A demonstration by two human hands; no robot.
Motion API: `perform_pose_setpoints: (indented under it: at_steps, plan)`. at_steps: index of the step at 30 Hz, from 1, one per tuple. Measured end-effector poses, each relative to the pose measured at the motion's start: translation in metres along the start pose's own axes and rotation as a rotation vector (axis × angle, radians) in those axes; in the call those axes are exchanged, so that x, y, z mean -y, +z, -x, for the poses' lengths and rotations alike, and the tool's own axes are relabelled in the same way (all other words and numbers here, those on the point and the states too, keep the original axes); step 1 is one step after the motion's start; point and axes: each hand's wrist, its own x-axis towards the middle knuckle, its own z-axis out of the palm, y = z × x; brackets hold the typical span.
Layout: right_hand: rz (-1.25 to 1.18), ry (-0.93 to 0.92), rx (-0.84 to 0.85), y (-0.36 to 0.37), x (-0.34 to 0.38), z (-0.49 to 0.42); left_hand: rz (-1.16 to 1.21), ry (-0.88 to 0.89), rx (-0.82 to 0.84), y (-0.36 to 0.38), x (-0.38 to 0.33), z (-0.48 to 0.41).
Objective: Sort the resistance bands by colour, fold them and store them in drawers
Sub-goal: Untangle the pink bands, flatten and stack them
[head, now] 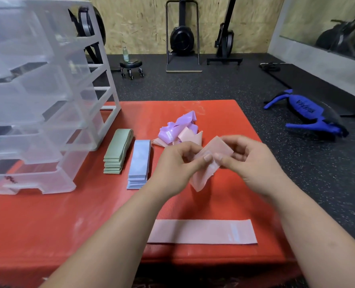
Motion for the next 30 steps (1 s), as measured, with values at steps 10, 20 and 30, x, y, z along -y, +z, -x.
perform_pose_setpoints:
  at_steps: [10,20,30]
  plan:
    - [-0.159,0.093,-0.221,0.002,0.005,-0.009,0.011,-0.223,0.319,-0.017,0.010,0.001]
    - [-0.078,0.232,-0.471,-0.043,-0.024,-0.011,-0.193,-0.290,0.377,-0.047,0.019,-0.003]
    - [0.179,0.388,-0.322,-0.069,-0.042,0.017,-0.444,-0.308,0.114,-0.079,0.032,0.006]
